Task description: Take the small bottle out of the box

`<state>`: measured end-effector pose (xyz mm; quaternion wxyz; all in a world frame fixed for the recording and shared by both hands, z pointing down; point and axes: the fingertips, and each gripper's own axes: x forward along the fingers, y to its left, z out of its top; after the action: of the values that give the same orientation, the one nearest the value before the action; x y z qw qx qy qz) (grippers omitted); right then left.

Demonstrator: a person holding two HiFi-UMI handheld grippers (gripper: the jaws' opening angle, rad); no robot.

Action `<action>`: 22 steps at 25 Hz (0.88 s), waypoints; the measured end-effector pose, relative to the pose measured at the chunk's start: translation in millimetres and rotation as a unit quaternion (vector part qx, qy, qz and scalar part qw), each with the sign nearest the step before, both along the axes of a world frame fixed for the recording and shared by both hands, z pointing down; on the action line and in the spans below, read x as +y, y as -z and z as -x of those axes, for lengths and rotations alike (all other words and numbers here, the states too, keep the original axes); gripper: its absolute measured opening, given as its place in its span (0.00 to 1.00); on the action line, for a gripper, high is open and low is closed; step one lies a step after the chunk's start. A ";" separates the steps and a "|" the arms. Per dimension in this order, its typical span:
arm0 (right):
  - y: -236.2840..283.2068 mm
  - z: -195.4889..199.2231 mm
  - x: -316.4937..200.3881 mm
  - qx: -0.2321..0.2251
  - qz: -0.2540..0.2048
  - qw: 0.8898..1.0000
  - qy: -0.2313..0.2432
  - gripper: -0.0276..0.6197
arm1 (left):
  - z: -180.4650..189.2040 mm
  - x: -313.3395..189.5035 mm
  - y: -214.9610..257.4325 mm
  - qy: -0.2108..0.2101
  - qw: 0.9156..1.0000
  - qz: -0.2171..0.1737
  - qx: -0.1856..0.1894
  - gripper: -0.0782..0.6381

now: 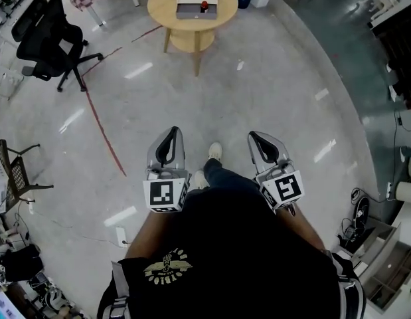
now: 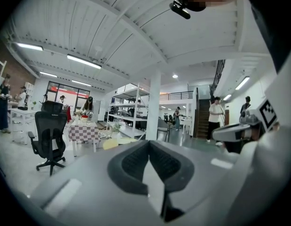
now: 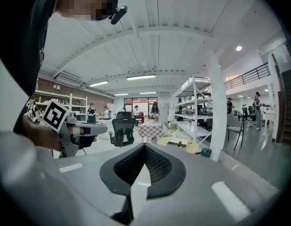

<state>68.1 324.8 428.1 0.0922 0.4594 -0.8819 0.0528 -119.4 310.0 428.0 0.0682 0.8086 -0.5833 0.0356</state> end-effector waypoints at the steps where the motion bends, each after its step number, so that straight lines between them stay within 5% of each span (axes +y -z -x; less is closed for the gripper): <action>1: -1.1 -1.4 -4.0 0.000 0.003 1.000 0.000 0.05 | -2.8 -3.9 -1.7 -0.001 1.000 0.003 0.002 0.11; 12: -22.1 -25.3 -78.7 -0.009 0.032 0.999 -0.006 0.05 | -23.9 -74.2 -17.4 -0.008 0.999 0.029 -0.021 0.11; 22: -0.5 -47.4 -180.7 -0.051 -0.009 0.999 0.003 0.05 | -39.6 -160.9 17.2 0.002 0.999 0.000 -0.048 0.11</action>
<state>115.5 144.1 428.6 0.0428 0.4543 -0.8872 0.0681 -79.8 149.1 410.8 0.0402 0.8048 -0.5875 0.0739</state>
